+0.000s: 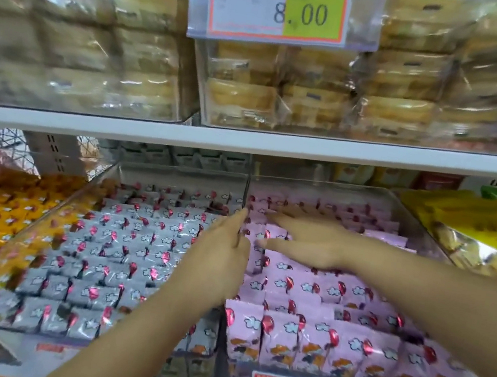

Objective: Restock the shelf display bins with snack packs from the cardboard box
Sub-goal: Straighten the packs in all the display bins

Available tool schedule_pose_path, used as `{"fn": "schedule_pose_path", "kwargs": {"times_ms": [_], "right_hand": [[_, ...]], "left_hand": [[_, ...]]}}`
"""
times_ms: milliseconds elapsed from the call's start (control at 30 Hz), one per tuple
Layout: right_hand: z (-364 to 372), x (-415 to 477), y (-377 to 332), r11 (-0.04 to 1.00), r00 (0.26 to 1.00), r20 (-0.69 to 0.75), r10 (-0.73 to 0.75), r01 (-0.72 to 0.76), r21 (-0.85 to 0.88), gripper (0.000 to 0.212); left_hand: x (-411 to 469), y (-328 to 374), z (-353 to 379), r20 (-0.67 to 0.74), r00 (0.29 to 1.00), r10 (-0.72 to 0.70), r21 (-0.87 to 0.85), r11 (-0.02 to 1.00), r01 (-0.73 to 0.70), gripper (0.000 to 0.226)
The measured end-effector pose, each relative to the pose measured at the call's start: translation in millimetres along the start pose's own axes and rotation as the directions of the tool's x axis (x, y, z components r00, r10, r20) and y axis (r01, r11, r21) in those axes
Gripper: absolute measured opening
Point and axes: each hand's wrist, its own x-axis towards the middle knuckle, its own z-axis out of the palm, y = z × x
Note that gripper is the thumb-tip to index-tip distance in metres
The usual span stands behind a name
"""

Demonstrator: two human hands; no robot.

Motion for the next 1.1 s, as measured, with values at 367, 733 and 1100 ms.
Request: {"fn": "schedule_pose_path", "kwargs": {"times_ms": [367, 733, 1100], "right_hand": [[3, -14, -5, 0.989, 0.994, 0.091, -0.052, 0.064, -0.131, 0.076], [-1, -8, -6, 0.992, 0.994, 0.09, -0.061, 0.07, -0.109, 0.066], [-47, -127, 54, 0.977, 0.964, -0.187, 0.191, -0.168, 0.135, 0.038]], "left_hand": [[0, 0, 0, -0.001, 1.0, 0.018, -0.028, 0.999, -0.018, 0.049], [0, 1, -2, 0.021, 1.0, 0.016, 0.031, 0.999, -0.017, 0.049], [24, 43, -12, 0.093, 0.988, 0.122, 0.363, 0.92, -0.148, 0.029]]}}
